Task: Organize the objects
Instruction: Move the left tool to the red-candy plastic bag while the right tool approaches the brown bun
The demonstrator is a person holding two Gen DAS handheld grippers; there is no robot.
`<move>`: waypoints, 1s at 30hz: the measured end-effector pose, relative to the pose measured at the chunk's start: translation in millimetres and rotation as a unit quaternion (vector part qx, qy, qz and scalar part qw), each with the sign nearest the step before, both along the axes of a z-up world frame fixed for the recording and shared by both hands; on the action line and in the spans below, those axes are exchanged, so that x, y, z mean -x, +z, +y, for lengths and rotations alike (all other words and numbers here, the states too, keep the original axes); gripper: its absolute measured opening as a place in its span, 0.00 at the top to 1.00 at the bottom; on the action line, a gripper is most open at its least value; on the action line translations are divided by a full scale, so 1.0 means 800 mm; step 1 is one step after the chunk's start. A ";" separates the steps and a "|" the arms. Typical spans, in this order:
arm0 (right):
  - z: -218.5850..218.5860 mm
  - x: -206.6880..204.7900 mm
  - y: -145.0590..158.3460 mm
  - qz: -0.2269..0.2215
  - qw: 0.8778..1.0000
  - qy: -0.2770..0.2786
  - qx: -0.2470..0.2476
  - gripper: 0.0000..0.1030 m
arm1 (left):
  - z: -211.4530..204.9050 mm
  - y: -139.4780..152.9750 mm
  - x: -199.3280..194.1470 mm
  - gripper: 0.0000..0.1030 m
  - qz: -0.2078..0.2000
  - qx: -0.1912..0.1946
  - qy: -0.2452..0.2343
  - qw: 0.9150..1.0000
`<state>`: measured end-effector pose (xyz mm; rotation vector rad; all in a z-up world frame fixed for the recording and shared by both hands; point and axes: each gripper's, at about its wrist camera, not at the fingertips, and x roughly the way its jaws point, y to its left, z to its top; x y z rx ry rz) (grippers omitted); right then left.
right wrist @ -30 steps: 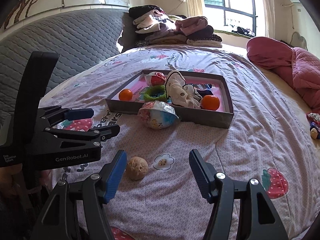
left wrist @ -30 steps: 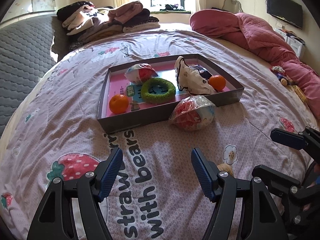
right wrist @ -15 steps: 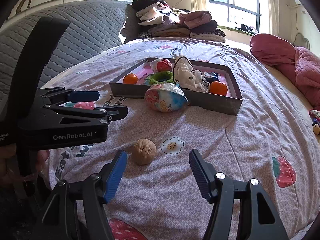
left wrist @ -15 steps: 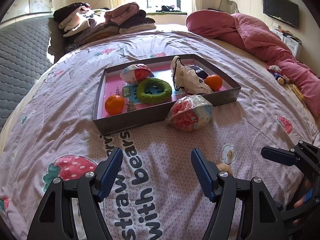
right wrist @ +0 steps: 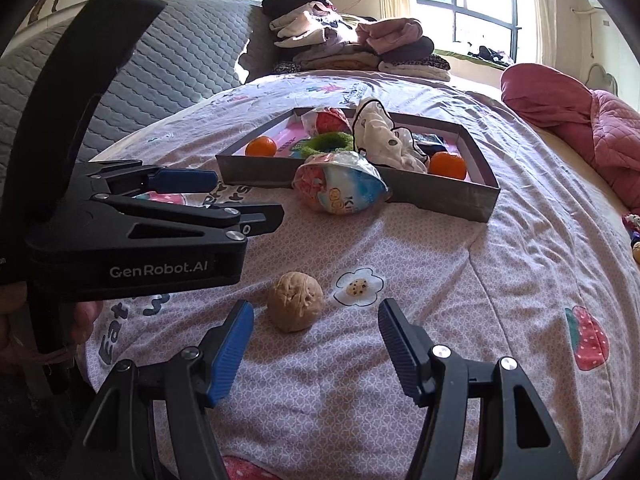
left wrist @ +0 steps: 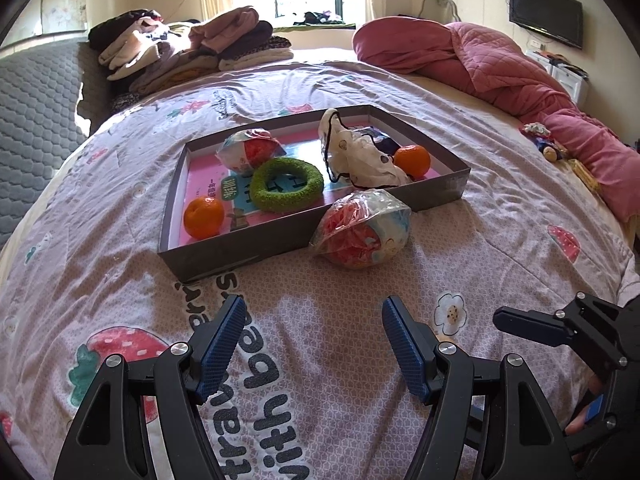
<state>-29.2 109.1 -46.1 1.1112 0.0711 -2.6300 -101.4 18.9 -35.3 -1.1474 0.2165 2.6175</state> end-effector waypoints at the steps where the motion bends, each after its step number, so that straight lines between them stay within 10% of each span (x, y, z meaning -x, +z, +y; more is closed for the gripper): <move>1: 0.000 0.002 -0.002 -0.002 1.000 -0.002 -0.003 0.38 | 0.000 -0.001 0.001 0.30 -0.001 -0.002 -0.001 1.000; 30: -0.006 0.018 -0.019 -0.009 1.000 0.010 -0.005 0.44 | 0.022 -0.014 0.045 0.30 0.017 0.006 -0.025 1.000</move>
